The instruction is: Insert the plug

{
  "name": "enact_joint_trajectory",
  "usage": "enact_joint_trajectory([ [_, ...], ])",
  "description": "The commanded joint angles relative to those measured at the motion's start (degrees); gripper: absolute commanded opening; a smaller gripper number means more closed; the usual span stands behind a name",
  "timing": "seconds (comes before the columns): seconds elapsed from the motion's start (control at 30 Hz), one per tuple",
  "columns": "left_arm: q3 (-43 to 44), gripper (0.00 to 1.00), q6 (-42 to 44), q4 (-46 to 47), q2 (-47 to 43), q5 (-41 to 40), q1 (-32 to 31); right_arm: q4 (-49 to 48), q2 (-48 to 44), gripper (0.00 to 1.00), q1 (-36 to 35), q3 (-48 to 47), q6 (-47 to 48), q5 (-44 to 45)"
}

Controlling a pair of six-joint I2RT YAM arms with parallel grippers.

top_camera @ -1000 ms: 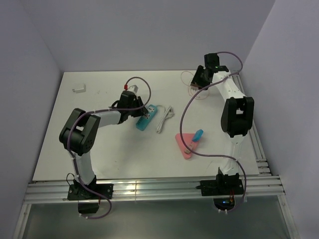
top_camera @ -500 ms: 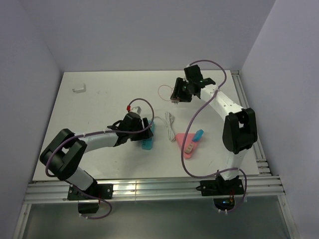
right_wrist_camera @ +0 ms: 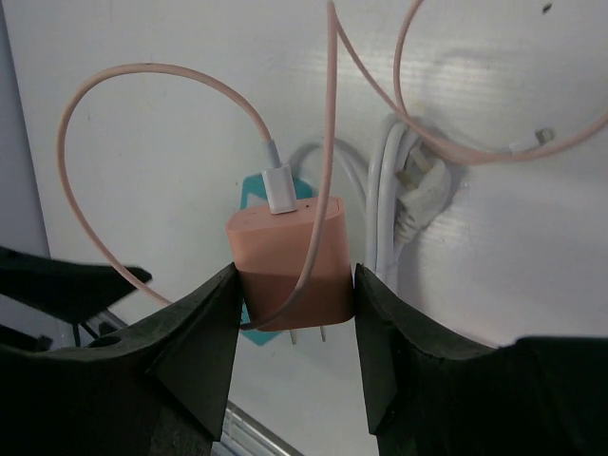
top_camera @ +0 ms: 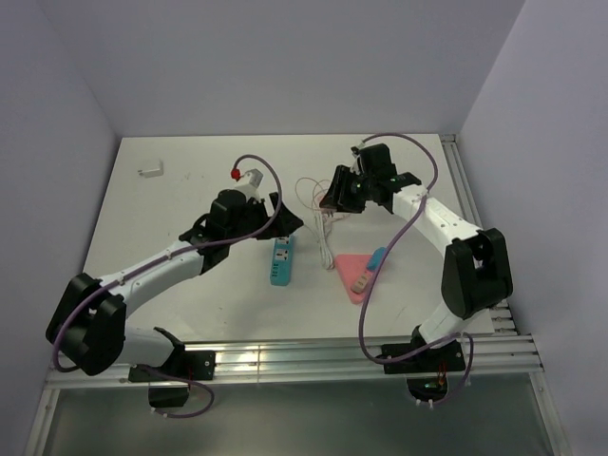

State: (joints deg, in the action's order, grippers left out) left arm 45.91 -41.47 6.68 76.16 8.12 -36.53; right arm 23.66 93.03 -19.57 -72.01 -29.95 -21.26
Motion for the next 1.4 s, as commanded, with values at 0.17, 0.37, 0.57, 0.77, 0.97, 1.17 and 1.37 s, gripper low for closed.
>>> enact_joint_trajectory([
  [0.17,5.6,0.91,-7.0,11.4,7.3,13.7,4.3,-7.6,-7.3,0.0,-2.0,6.8,2.1,-4.9],
  [0.37,9.8,0.89,-10.6,12.0,13.0,18.2,4.4,-7.3,-7.3,0.0,-4.6,8.5,7.2,-1.9],
  [0.57,12.1,0.86,-11.0,10.0,17.1,17.5,4.4,-7.2,-7.6,0.0,-7.3,8.0,9.6,1.0],
  [0.77,12.0,0.61,-11.4,9.2,18.1,16.3,4.7,-7.0,-9.8,0.0,-9.6,8.5,11.4,3.3],
  [0.97,10.3,0.55,-12.1,11.3,17.8,18.4,5.2,-7.8,-11.2,0.0,-10.4,9.6,13.4,2.2],
  [1.17,8.2,0.57,-11.8,10.5,15.5,18.4,6.5,-7.9,-11.4,0.0,-11.8,10.1,15.7,1.6],
  [1.37,8.5,0.52,-10.5,8.9,14.9,21.4,7.5,-8.1,-11.6,0.0,-13.9,9.9,16.7,3.2],
])
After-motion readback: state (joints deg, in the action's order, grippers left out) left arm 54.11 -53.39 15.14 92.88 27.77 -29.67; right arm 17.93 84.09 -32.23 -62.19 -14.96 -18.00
